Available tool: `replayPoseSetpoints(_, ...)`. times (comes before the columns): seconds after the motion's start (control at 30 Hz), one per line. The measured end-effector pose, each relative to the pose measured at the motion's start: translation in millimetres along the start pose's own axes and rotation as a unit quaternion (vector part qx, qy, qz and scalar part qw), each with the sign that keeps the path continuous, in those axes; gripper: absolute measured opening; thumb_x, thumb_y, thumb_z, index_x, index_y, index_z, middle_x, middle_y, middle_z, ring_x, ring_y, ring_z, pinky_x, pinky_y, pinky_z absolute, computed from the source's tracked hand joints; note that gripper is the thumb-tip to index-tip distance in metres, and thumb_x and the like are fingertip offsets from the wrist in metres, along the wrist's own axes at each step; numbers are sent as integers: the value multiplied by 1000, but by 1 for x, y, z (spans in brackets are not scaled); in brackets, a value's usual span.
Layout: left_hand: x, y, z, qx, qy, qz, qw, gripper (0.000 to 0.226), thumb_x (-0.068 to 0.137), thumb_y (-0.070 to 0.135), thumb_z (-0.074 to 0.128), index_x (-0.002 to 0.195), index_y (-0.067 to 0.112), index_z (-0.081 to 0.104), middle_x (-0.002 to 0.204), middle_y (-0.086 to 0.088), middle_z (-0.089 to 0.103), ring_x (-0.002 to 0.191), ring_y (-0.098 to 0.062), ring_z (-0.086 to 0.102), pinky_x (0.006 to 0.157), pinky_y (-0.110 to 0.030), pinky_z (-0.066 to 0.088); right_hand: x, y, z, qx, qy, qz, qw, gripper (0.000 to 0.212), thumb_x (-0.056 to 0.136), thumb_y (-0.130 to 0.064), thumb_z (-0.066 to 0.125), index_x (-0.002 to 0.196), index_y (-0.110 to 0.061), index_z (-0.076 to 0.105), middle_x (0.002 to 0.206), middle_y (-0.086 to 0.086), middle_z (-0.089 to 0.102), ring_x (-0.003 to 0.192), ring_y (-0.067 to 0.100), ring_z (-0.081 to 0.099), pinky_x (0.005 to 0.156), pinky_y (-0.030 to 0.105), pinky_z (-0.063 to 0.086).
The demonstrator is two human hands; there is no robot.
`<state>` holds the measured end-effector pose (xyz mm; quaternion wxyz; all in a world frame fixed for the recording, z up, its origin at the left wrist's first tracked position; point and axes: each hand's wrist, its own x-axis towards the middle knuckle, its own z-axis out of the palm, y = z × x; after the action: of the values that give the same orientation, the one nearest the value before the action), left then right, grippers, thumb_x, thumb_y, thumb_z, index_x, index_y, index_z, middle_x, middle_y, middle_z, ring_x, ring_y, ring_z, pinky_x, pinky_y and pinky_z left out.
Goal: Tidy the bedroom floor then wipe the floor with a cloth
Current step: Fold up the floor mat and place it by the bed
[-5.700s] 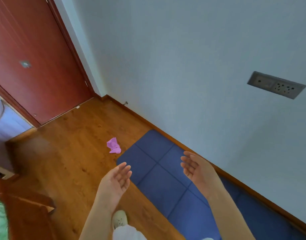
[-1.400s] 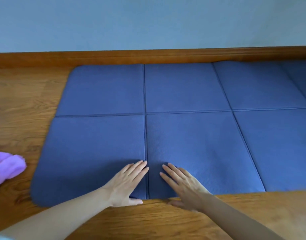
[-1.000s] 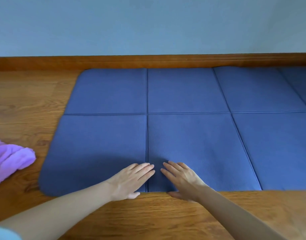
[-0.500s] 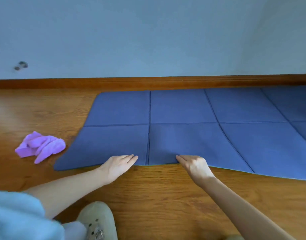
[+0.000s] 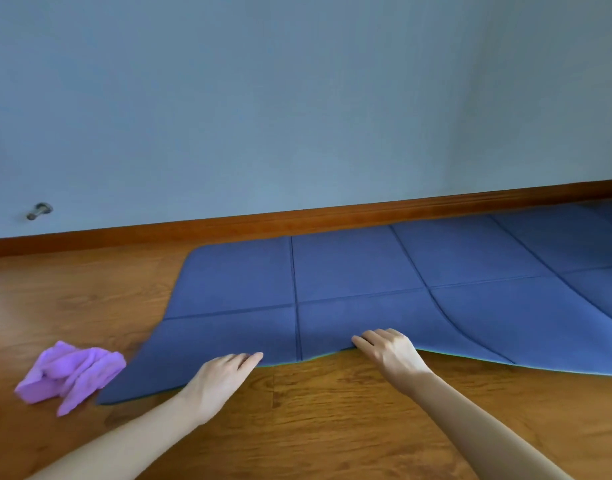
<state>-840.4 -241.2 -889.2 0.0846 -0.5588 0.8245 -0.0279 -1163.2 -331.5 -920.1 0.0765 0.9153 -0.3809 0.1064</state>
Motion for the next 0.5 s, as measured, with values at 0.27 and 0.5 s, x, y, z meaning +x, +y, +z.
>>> replayPoseSetpoints(0.27,22,-22,-2,-34,111,1,993,79,23,2,91,96,24,69,83,15,68,67,1,65,55,-10,49,33,26,-12,-56,46,-57,996,55,40,5,72,87,-20,60,67,-4,53,49,18,47,51,25,43)
replayPoseSetpoints(0.5,43,-51,-31,-45,231,-29,972,77,36,-19,79,100,18,59,82,8,69,68,-9,67,52,-18,53,62,36,-48,-96,27,-68,993,54,37,2,82,82,-20,62,61,-4,51,45,18,47,46,23,37)
